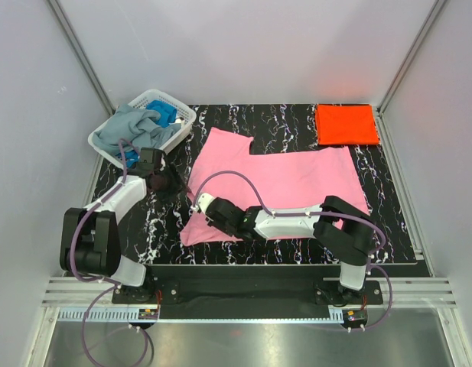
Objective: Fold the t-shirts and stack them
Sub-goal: Fold the tshirt
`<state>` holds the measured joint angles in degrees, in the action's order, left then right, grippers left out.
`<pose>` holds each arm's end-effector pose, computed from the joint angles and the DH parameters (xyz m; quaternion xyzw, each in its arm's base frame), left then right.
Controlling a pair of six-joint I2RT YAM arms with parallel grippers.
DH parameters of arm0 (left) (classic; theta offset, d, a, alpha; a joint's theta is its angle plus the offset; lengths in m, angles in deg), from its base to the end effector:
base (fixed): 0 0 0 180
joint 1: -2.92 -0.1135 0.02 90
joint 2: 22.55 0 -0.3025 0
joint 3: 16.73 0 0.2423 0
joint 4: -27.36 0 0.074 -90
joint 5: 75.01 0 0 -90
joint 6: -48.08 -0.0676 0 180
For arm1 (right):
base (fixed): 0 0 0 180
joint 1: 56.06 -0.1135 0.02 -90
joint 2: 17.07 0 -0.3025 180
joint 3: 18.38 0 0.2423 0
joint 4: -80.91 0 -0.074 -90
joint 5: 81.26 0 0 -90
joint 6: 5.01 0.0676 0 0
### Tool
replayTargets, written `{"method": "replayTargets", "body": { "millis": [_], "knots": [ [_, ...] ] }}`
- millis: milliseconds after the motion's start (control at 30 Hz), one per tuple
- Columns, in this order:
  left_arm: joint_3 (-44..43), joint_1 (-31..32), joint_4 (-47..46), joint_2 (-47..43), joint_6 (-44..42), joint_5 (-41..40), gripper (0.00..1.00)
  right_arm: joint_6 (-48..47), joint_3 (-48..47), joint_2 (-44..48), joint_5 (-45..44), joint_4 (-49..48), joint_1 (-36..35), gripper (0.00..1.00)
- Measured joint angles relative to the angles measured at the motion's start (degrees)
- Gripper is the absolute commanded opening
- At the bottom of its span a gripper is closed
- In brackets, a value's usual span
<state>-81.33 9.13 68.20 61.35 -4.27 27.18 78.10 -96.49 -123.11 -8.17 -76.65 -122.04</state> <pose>0.2831 -0.0452 0.2127 -0.2340 0.9323 -0.1908 0.1993 0.1833 0.3629 0.1839 -0.5126 0.7783 0.0450 0.3599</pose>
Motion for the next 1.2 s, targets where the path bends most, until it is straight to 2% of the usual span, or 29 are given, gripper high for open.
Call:
{"method": "replayTargets", "body": {
  "millis": [100, 233, 500, 833, 867, 900, 933, 1200],
  "knots": [
    [0.0, 0.0, -0.6, 0.5, -0.1, 0.0, 0.61, -0.2, 0.0, 0.0, -2.6, -0.5, 0.0, 0.28],
    [0.0, 0.0, -1.1, 0.9, -0.2, 0.0, 0.61, -0.2, -0.1, 0.0, -3.7, -1.0, 0.0, 0.37],
    [0.0, 0.0, -2.2, 2.0, -0.2, 0.0, 0.61, -0.2, -0.3, 0.0, -2.5, -1.0, 0.0, 0.4],
    [0.0, 0.0, -2.3, 2.2, -0.2, -0.1, 0.61, -0.2, -1.2, -1.9, 0.0, -1.1, 0.0, 0.29],
    [0.0, 0.0, -2.3, 2.2, -0.2, -0.2, 0.61, -0.2, -1.3, -2.0, 0.0, -1.1, 0.0, 0.26],
    [0.0, 0.0, -2.2, 2.2, -0.2, -0.2, 0.61, -0.2, -1.3, -2.1, 0.0, -1.1, 0.0, 0.16],
    [0.0, 0.0, -2.2, 2.2, -0.2, -0.3, 0.61, -0.3, -1.3, -2.0, 0.0, -1.2, 0.0, 0.0],
    [-0.1, 0.0, -2.2, 2.2, -1.2, -1.3, 0.64, 1.1, -1.0, -0.7, -3.0, -2.9, 0.2, 0.0]
  ]
}}
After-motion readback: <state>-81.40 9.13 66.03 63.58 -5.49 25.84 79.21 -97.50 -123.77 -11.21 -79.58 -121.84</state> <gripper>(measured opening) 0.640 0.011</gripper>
